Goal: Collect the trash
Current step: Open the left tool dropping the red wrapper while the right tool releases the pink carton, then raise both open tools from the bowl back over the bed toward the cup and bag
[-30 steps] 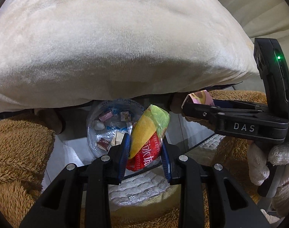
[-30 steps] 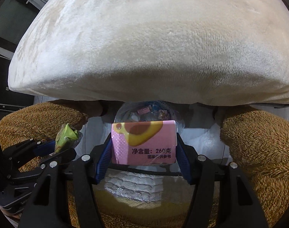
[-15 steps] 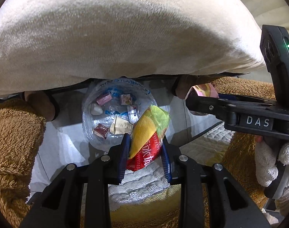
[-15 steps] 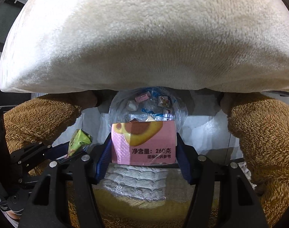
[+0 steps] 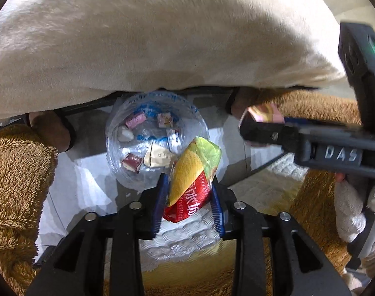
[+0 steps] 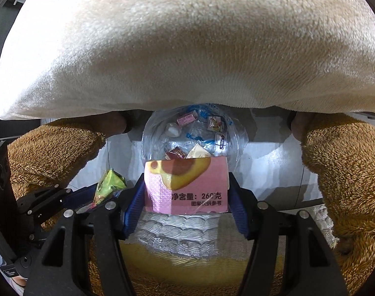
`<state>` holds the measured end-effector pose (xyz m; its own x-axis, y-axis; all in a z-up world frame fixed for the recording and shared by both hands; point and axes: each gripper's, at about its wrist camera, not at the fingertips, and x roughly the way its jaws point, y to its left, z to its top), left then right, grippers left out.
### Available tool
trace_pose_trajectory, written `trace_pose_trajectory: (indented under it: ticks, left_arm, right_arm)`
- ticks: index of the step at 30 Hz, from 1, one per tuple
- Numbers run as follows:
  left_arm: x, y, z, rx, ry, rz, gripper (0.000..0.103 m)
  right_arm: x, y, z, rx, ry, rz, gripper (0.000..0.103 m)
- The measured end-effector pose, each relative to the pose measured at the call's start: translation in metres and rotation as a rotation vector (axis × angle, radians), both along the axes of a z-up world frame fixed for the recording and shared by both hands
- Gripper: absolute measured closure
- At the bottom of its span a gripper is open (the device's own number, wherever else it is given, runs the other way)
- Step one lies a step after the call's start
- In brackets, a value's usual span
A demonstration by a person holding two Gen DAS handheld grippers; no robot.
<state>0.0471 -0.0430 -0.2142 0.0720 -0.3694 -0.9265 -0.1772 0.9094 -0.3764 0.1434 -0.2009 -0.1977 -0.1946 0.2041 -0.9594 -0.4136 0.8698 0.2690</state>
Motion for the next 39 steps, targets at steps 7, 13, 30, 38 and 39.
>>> trace_pose_trajectory:
  ticks: [7,13,30,38,39]
  left_arm:
    - [-0.001,0.005,0.003,0.043,-0.017,0.020,0.048]
    - [-0.003,0.012,0.007,0.042,-0.027,0.048,0.048]
    - [-0.018,0.026,0.074,0.088,-0.188,0.108,0.048]
    - [-0.019,0.030,0.139,0.140,-0.334,0.116,0.048]
    - [-0.017,0.031,0.147,0.147,-0.352,0.118,0.048]
  right_arm:
    - [0.003,-0.001,0.003,0.030,0.018,-0.017,0.027]
    - [0.006,-0.003,0.007,0.031,0.012,-0.027,0.027]
    - [-0.001,-0.019,0.066,0.096,-0.109,-0.043,0.027]
    - [0.003,-0.022,0.128,0.167,-0.238,-0.040,0.027]
    - [0.006,-0.022,0.135,0.174,-0.253,-0.040,0.027]
